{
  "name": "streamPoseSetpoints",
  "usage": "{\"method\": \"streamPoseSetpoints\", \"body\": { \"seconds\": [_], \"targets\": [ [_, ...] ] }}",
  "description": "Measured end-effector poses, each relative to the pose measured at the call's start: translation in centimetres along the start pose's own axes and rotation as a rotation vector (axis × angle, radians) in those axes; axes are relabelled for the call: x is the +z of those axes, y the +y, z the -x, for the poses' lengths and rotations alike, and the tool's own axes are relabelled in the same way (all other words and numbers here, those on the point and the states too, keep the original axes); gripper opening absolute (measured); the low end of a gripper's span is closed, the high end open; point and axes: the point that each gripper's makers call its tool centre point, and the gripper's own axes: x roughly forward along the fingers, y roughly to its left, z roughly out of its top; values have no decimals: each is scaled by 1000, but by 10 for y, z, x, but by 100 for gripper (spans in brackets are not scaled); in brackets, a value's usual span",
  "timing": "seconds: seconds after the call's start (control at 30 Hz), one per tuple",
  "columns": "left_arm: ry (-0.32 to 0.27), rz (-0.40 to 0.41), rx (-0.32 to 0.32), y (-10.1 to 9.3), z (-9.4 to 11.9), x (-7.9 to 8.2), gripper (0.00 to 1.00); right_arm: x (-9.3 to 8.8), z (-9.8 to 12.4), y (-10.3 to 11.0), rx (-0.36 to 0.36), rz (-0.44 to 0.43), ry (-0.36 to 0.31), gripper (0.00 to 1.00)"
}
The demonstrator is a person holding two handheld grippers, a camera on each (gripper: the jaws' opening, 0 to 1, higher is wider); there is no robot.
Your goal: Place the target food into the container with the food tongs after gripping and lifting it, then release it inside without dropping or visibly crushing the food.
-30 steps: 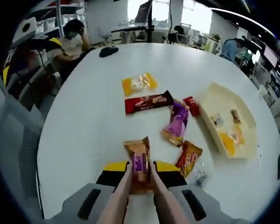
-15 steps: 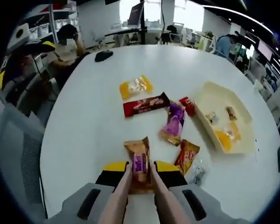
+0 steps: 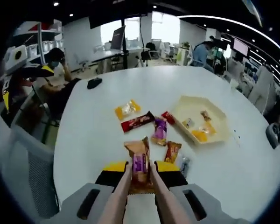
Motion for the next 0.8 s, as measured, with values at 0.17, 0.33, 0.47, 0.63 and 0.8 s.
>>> {"method": "streamPoseSetpoints", "body": {
  "seconds": [0.17, 0.33, 0.47, 0.63, 0.8],
  "targets": [
    [-14, -23, -23, -4, -5, 10, 96, 3, 35, 2, -60, -65, -83, 20],
    [-16, -60, -7, -1, -4, 17, 96, 0, 61, 6, -91, -97, -128, 20],
    [-25, -55, 0, 0, -6, 19, 96, 0, 75, 6, -116, -154, -177, 20],
    [-25, -54, -19, -8, -22, 24, 96, 1, 99, 5, -186, -220, -264, 20],
    [-16, -86, -57, -24, -35, 32, 96, -12, 121, 0, -227, -300, -320, 20]
  ]
}}
